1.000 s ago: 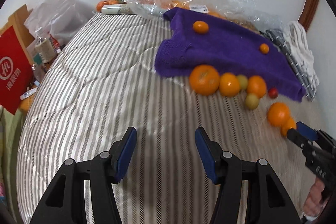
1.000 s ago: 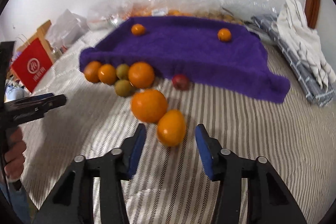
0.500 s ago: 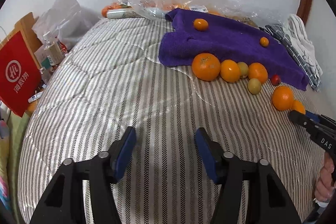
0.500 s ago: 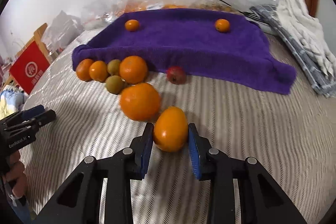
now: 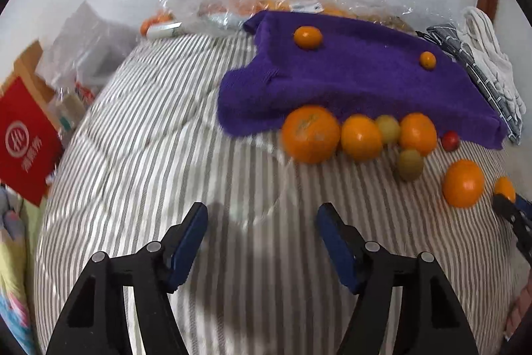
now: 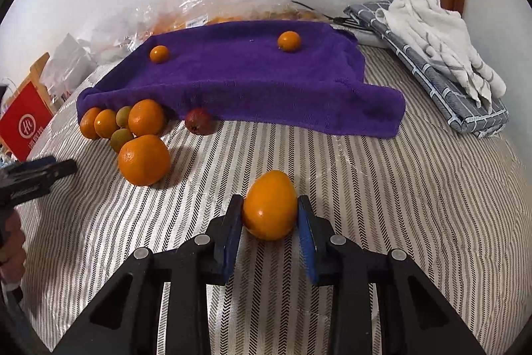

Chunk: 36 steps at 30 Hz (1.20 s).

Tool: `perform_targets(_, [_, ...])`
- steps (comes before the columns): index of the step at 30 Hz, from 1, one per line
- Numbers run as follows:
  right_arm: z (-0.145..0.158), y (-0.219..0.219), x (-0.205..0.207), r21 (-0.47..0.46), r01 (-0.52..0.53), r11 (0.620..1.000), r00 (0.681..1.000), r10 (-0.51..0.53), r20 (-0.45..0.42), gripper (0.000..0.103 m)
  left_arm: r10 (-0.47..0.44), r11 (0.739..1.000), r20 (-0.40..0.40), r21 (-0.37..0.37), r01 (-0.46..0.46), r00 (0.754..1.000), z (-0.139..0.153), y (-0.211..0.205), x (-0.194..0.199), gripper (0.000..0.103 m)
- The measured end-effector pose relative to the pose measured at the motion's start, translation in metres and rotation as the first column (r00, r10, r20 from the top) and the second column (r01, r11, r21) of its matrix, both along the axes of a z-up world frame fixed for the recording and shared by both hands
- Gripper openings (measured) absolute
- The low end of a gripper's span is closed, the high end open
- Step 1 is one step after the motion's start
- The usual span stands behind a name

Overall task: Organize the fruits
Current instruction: 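Close the left gripper on a large spotted orange while the right gripper holds its orange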

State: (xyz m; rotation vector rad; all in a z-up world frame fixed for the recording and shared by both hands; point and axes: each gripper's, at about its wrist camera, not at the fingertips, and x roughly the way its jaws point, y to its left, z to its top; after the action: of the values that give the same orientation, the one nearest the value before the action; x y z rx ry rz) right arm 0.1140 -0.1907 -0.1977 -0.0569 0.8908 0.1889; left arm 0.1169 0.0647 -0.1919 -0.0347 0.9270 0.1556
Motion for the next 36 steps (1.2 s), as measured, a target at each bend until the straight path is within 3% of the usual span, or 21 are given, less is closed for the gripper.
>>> perform_targets(8, [-0.002, -0.001, 0.002, 0.02, 0.006, 1.0, 1.0, -0.006, -0.007, 0.032, 0.015, 0.999, 0.01, -0.034, -0.015, 1.0, 0.001, -0.006, 0.031, 0.067])
perform_targets(12, [-0.003, -0.004, 0.004, 0.047, 0.007, 0.999, 1.0, -0.006, -0.014, 0.032, 0.001, 1.0, 0.041, -0.015, 0.0, 0.999, 0.0, -0.013, 0.037, 0.061])
perform_targets(16, [-0.003, -0.005, 0.004, 0.055, 0.01, 0.998, 1.0, -0.009, -0.014, 0.032, 0.007, 0.998, 0.053, -0.061, -0.004, 0.999, 0.001, -0.009, 0.042, 0.058])
perform_targets(20, [-0.003, -0.002, 0.003, 0.04, 0.01, 0.999, 1.0, -0.01, -0.013, 0.032, -0.02, 0.996, 0.068, -0.086, 0.026, 0.997, 0.002, -0.01, 0.044, 0.039])
perform_targets(29, [-0.003, 0.0, 0.004, 0.021, 0.009, 1.0, 1.0, -0.008, -0.012, 0.032, 0.001, 0.966, 0.121, -0.256, 0.03, 0.993, 0.004, 0.013, 0.033, 0.039])
perform_targets(36, [-0.002, -0.002, 0.003, 0.034, 0.005, 0.999, 1.0, -0.004, -0.012, 0.032, 0.014, 0.965, 0.174, -0.259, 0.032, 0.985, 0.01, 0.019, 0.021, 0.039])
